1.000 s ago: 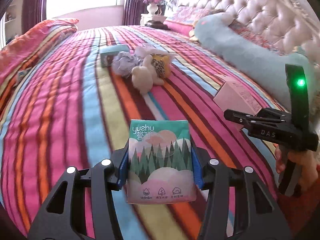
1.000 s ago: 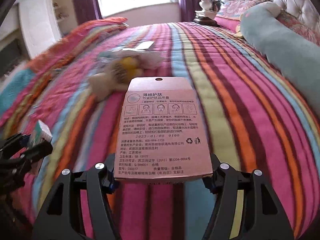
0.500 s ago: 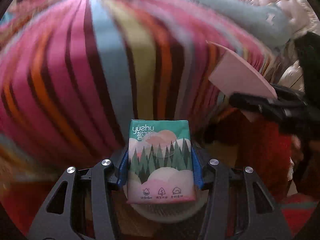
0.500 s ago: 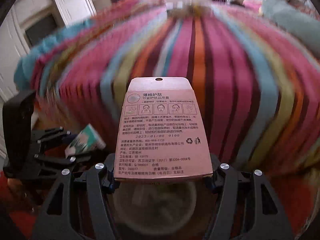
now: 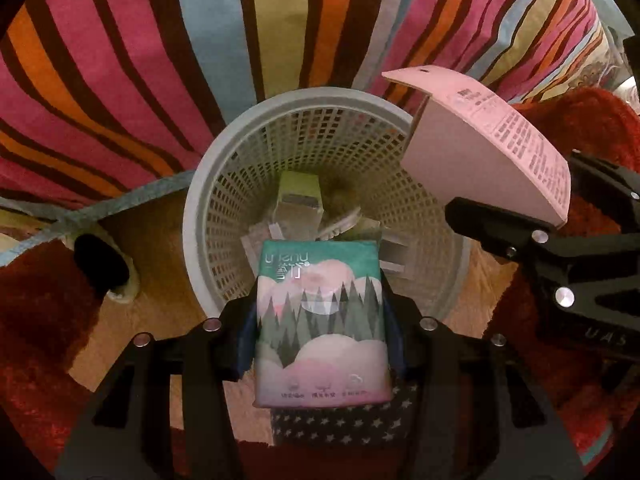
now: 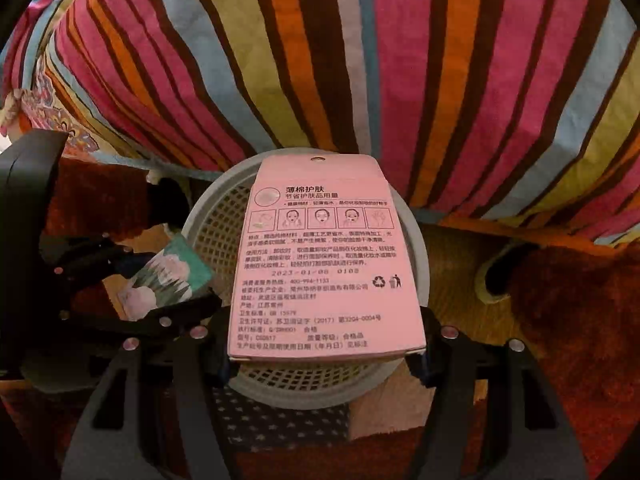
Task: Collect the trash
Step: 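Carry both items over the wastebasket and open both grippers to drop them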
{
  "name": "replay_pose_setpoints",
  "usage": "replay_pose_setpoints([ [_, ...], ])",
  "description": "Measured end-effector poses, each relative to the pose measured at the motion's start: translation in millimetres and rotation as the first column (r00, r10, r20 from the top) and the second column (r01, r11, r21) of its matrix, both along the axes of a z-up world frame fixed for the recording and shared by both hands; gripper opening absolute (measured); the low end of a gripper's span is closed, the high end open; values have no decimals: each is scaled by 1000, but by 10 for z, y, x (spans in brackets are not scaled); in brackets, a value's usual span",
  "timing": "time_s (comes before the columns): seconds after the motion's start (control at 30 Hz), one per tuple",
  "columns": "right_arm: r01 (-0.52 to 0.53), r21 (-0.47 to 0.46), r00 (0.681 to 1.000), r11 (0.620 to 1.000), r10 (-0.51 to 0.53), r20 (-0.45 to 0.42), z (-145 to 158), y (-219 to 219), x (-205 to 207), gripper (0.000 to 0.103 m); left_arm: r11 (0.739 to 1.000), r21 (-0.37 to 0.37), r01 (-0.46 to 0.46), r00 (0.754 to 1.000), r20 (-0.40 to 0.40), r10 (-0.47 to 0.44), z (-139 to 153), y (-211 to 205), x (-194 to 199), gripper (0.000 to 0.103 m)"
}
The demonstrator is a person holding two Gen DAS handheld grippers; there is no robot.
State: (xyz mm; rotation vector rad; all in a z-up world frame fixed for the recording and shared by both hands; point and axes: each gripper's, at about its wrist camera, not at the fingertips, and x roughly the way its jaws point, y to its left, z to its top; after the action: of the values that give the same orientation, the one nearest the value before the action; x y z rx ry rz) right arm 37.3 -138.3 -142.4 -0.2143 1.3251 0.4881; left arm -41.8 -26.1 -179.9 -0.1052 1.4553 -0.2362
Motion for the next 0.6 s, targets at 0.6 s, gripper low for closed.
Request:
replay_pose_setpoints([
  [0.6,52,4,999,999,-52,14,-28,-218,-177,77,999,31,-28,999,41,26,28,-45,15,89],
])
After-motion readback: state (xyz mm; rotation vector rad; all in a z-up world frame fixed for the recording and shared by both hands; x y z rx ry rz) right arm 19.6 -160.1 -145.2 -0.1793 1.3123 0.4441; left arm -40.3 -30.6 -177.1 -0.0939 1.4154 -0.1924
